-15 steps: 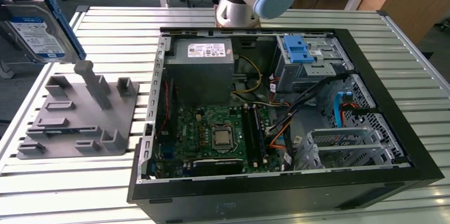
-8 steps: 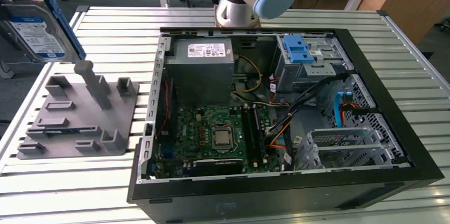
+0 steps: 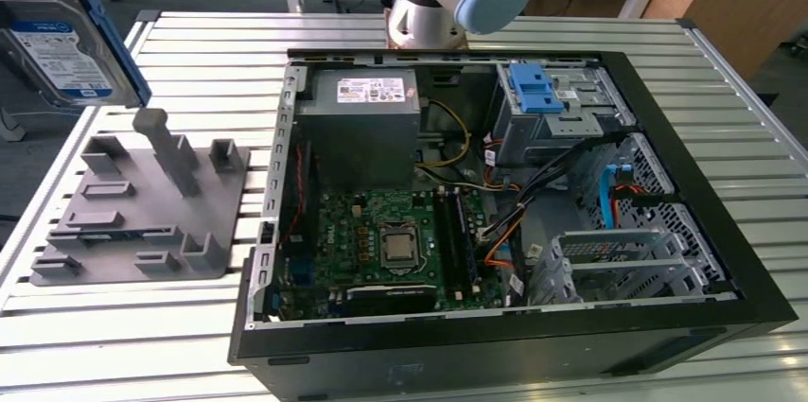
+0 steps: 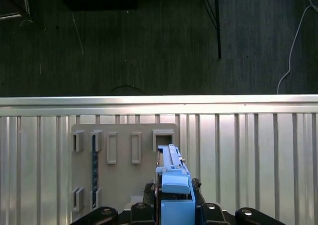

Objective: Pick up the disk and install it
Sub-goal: 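Pick up the disk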

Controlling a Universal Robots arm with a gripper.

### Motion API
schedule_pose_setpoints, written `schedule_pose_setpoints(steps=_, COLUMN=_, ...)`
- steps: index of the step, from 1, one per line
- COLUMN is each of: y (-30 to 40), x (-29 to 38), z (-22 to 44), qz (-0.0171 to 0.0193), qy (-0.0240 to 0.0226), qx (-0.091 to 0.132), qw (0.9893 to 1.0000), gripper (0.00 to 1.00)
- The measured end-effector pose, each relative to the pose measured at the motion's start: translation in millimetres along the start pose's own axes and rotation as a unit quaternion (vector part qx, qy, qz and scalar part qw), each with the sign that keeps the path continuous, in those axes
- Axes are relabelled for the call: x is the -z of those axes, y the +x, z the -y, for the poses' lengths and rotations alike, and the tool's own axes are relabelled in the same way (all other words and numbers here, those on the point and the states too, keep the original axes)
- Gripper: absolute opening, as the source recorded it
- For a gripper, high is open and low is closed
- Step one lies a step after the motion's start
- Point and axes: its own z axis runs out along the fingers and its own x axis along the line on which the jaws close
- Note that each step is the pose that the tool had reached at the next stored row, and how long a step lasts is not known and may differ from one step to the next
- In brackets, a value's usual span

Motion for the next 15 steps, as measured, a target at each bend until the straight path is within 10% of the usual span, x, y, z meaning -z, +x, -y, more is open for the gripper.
schedule_pose_setpoints(steps=15, y=-1.5, x=6.5, z=-0.1, qz=-0.0049, qy=0.0001, qx=0.0, qw=1.0, gripper=0.36)
